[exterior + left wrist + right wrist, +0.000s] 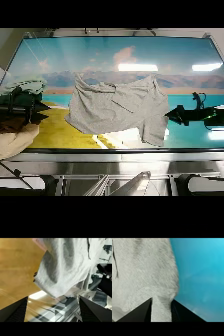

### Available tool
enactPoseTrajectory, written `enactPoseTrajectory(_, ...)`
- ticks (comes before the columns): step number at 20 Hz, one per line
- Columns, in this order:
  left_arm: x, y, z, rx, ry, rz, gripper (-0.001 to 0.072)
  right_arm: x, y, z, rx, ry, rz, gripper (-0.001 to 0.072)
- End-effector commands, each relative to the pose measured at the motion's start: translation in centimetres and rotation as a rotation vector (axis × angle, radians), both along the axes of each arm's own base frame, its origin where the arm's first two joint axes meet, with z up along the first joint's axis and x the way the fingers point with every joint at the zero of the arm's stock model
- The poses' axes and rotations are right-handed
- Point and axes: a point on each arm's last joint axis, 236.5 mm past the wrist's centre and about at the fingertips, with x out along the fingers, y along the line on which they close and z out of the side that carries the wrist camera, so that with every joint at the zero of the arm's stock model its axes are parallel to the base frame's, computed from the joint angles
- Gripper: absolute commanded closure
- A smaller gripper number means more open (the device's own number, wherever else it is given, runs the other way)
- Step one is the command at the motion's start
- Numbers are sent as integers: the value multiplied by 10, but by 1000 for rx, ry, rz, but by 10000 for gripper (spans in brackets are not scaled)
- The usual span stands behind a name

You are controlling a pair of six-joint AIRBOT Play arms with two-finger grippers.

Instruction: Fold the shirts.

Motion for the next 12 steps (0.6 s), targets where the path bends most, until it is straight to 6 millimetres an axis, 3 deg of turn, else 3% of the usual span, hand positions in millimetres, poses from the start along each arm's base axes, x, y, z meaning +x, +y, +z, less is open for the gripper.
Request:
enactPoseTrajectory(1,-13,-1,-14,12,36,4,5,11,29,-7,28,-29,22,430)
enactPoseTrajectory(2,-15,-4,-17,9,46,2,5,16,35,-3,44,-52,24,523)
enactPoseTrajectory(3,-18,-8,-22,14,56,-2,4,21,39,2,66,-72,14,696)
enactPoseTrajectory(6,-27,-24,-47,76,108,-69,5,34,44,14,103,-125,-19,697)
enactPoseTrajectory(10,-21,-63,-77,118,130,-166,5,38,51,27,156,-158,-15,697)
enactPoseTrajectory(11,-16,-75,-80,110,125,-194,123,37,52,28,160,-158,-12,697)
enactPoseTrajectory(12,-8,-88,-79,93,115,-215,165,36,52,29,164,-158,-9,697)
